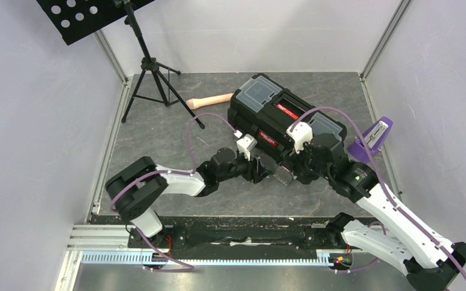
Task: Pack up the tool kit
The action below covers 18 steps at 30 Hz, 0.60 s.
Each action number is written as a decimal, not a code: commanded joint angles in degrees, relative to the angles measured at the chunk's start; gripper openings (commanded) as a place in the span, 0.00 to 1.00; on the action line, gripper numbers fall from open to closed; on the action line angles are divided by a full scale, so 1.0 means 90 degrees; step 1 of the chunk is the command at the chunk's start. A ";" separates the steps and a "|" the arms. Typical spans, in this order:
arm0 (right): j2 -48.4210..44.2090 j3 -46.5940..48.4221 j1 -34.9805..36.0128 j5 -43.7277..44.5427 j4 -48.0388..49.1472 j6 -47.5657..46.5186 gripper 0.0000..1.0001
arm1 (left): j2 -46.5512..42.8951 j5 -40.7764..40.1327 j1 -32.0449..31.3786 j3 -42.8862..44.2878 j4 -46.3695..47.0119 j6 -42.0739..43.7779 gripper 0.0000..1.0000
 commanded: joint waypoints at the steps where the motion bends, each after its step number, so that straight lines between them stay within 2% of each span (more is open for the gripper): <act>1: -0.0230 -0.0253 -0.0028 -0.0146 0.0379 -0.0211 0.74 | 0.0680 0.0520 0.0083 -0.0204 0.2126 0.0681 0.68; 4: -0.0393 -0.0368 -0.0025 -0.0178 0.0547 -0.0285 0.82 | 0.1290 0.1073 0.0084 -0.0043 0.2779 0.1003 0.69; 8: -0.0509 -0.0382 -0.0031 -0.0219 0.0614 -0.0322 0.87 | 0.1827 0.1378 0.0095 0.0081 0.3446 0.1424 0.69; 11: -0.0573 -0.0380 -0.0024 -0.0252 0.0634 -0.0363 0.88 | 0.2157 0.1588 0.0094 0.0297 0.3446 0.1562 0.69; 18: -0.0660 -0.0401 -0.0026 -0.0286 0.0643 -0.0454 0.88 | 0.2922 0.1852 0.0124 0.0614 0.4199 0.1436 0.70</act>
